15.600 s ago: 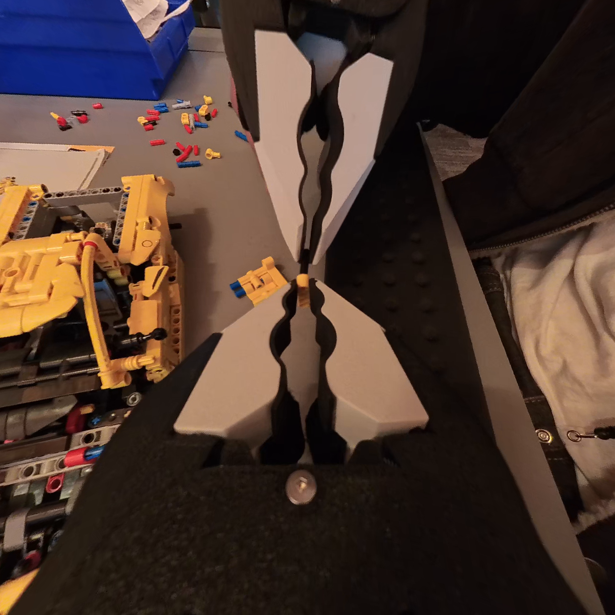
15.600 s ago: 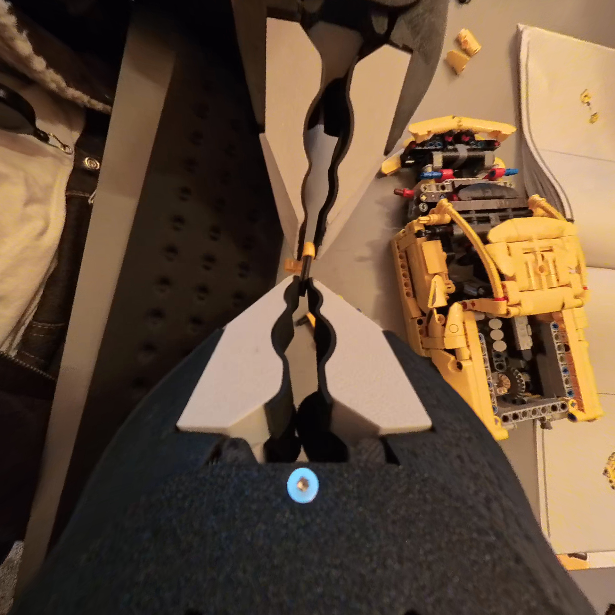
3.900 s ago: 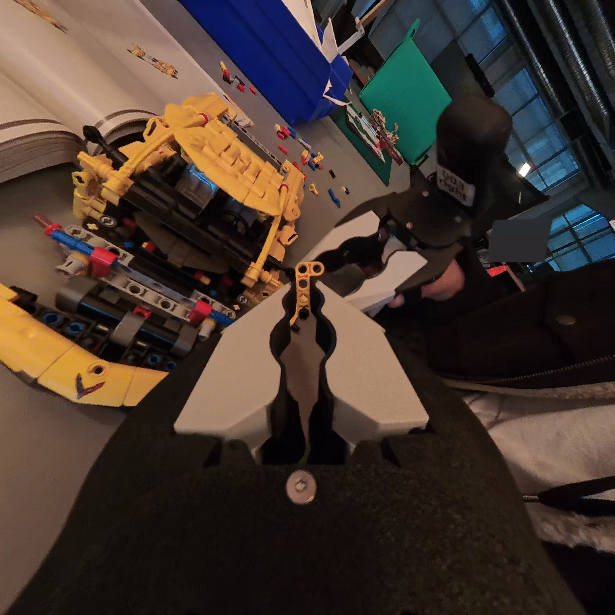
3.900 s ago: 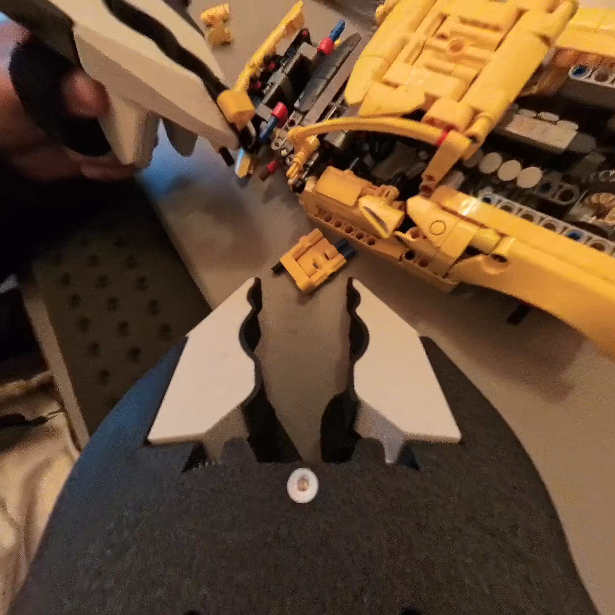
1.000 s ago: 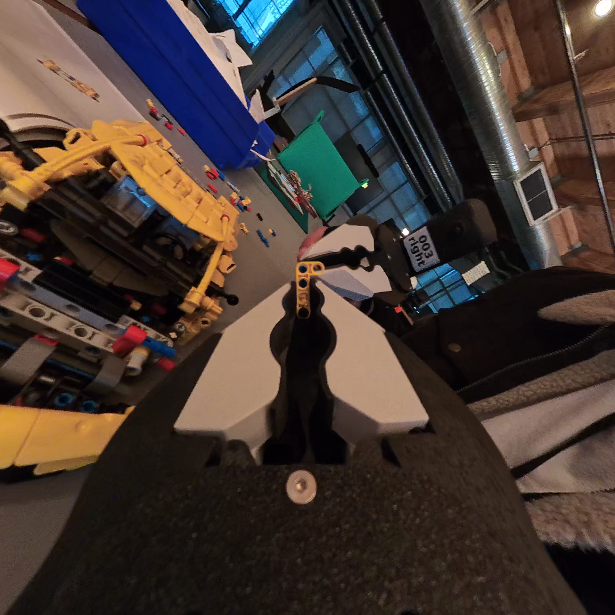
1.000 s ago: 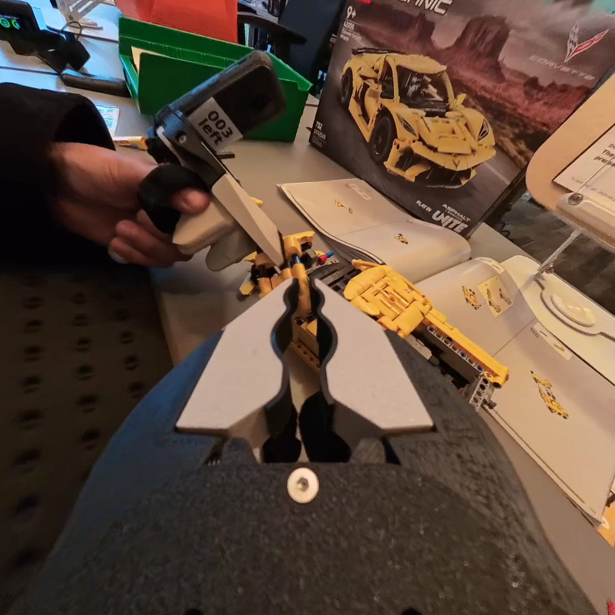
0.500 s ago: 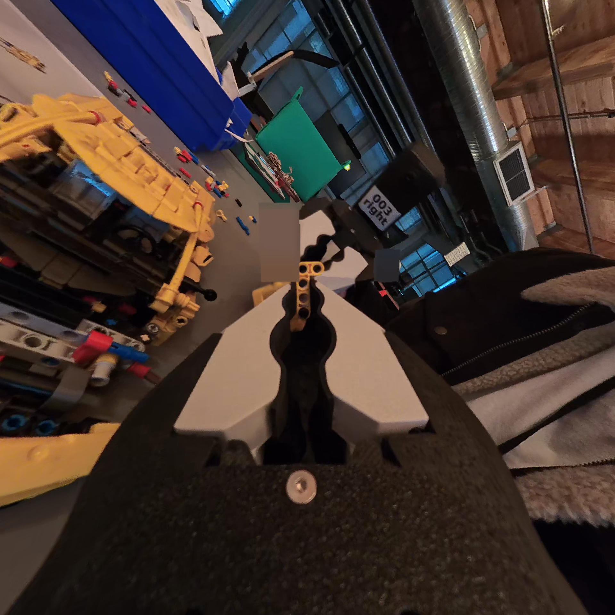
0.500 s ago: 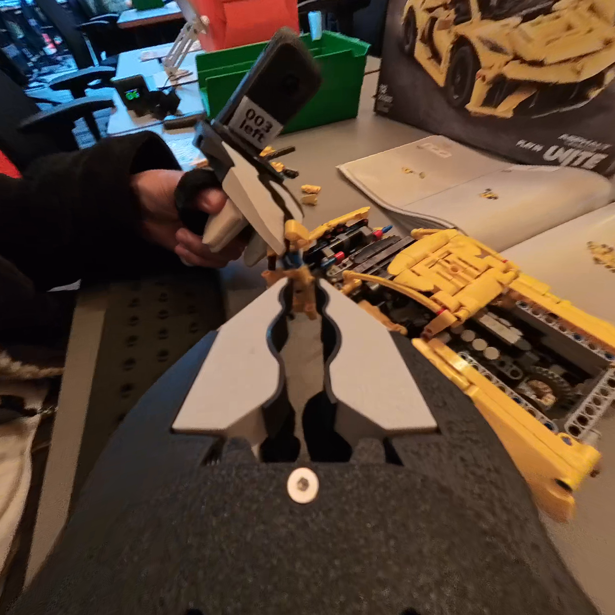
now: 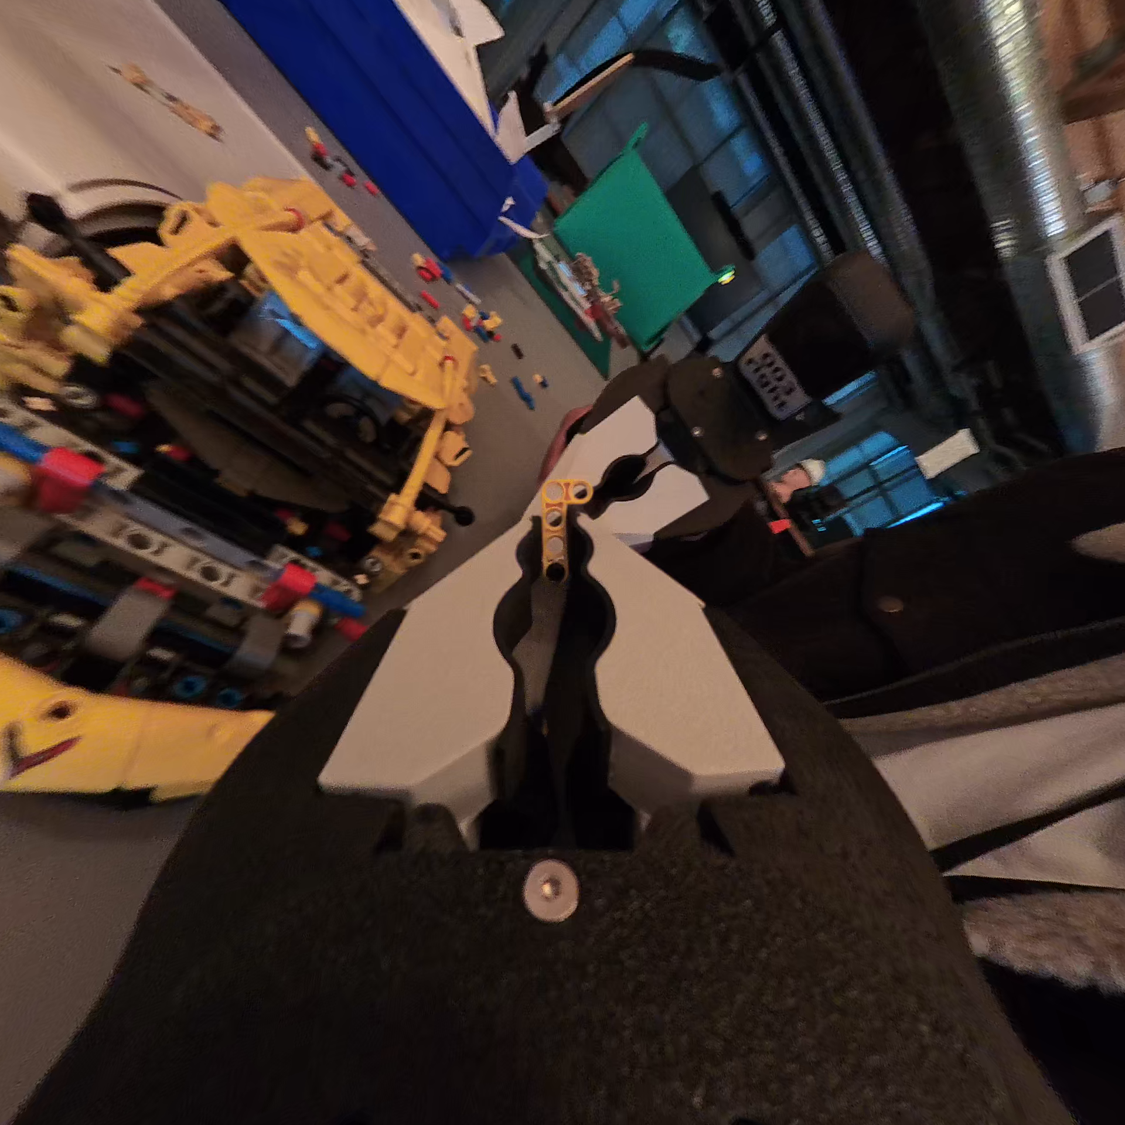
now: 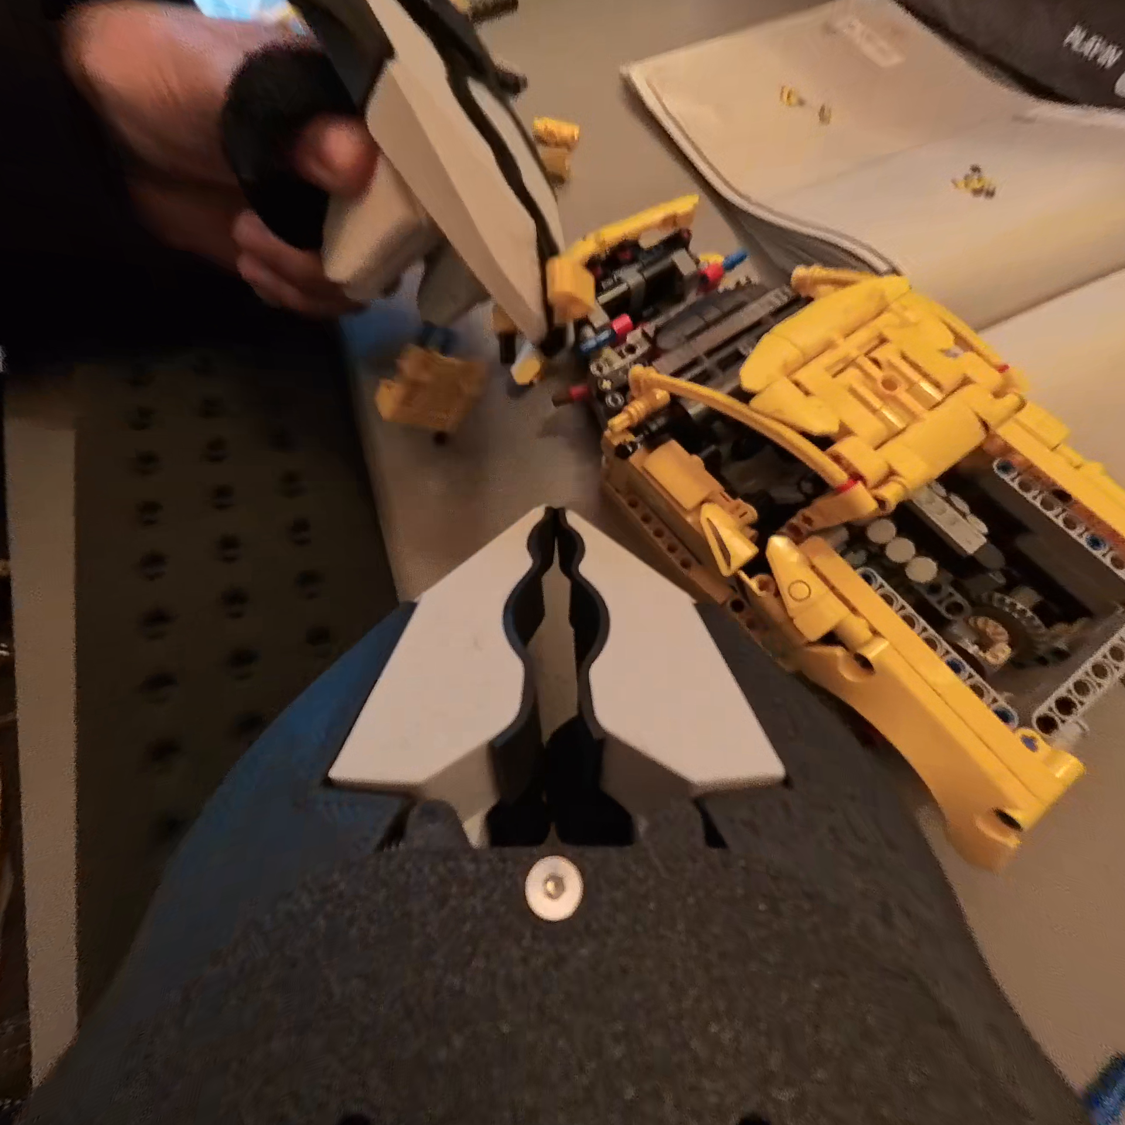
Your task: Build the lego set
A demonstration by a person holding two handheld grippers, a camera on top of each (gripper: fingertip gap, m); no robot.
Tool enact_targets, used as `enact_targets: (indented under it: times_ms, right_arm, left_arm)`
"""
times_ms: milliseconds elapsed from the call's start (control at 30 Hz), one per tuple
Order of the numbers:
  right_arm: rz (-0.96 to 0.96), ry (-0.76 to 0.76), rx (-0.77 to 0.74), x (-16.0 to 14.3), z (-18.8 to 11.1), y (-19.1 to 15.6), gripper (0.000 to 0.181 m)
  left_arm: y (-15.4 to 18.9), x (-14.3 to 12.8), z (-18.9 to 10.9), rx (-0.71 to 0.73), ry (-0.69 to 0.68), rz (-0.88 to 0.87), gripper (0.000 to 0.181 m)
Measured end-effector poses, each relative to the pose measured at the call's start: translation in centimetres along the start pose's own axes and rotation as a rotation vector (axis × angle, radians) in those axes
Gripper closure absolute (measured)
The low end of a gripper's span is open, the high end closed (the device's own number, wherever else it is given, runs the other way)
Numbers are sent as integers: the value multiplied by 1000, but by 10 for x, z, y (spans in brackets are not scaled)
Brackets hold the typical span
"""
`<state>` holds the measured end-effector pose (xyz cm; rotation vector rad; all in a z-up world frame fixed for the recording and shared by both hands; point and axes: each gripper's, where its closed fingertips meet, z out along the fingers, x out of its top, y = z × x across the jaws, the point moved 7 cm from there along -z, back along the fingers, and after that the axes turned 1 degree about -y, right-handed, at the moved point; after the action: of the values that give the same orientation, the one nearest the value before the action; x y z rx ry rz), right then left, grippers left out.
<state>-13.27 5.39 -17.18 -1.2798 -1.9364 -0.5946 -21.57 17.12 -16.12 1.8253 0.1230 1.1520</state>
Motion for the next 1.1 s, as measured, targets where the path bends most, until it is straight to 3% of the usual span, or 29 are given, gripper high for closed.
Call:
enact_targets:
  times_ms: [167,333,400,633,867,1100]
  right_arm:
    - [42,-83,57,-9,10,-4,181]
    - [-90,-51,106,12,32,-27,167]
    - [-215,-12,158,23,44,-38,153]
    - [-345,-36,321,49,80,-45,138]
    - [-772,-14,216,55,95,-69,148]
    - [-794,0,112,46,107,-66,164]
  left_arm:
    - [-10,3,-27,179,-52,113,174]
    - [-11,9,-78,148,34,89,174]
    - [-12,7,-94,197,62,119,174]
    - [-5,8,-114,134,180,160,174]
    - [-1,12,-122,72,261,151,174]
    - [0,10,-118,74,238,166,174]
